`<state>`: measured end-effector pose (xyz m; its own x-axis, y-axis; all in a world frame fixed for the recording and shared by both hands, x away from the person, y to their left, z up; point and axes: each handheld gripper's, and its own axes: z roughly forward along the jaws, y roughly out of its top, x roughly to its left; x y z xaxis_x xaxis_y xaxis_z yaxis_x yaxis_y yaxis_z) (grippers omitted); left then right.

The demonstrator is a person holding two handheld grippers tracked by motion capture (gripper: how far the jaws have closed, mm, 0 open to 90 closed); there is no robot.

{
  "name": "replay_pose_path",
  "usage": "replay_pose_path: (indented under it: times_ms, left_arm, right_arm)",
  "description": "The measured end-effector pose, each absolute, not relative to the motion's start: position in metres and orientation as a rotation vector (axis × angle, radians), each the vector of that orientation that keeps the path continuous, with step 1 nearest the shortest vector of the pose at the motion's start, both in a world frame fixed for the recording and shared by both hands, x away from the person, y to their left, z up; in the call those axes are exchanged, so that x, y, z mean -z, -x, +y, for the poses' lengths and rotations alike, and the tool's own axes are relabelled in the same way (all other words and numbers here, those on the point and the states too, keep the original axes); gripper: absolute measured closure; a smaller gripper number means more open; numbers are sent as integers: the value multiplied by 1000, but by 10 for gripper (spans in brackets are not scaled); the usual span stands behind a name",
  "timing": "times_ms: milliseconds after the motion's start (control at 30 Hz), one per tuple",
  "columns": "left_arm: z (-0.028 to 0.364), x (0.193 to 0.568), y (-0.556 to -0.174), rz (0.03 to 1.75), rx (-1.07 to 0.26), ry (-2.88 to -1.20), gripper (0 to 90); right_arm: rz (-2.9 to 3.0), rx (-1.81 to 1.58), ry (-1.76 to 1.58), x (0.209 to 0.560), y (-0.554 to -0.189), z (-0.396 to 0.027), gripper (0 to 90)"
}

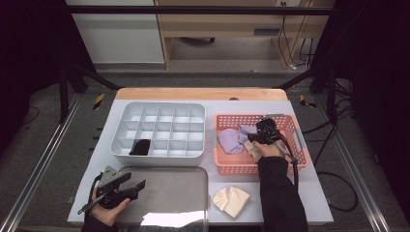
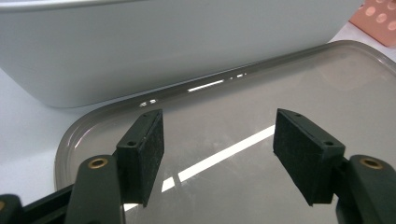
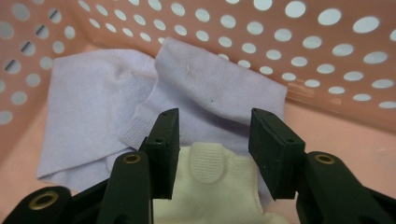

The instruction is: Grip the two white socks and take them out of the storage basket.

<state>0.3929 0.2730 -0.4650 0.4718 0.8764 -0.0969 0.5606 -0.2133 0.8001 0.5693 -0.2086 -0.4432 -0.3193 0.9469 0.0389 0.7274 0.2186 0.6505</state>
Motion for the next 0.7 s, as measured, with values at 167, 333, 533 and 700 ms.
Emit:
replay_pose_path:
  times_ms: [167, 333, 533, 700]
  left_arm:
    - [273, 465, -393, 1199, -488, -1900, 333]
    - [273, 465, -393, 1199, -488, -1899, 333]
    - [274, 464, -392, 1199, -490, -1897, 333]
    - [274, 464, -392, 1200, -491, -1896, 333]
  right_arm:
    - [2172, -778, -1562, 446, -572, -207, 631]
    - [2216, -716, -1549, 449, -573, -203, 746]
    - [2215, -704, -1536, 447, -572, -202, 855]
    - [2135, -795, -1526, 438, -567, -206, 869]
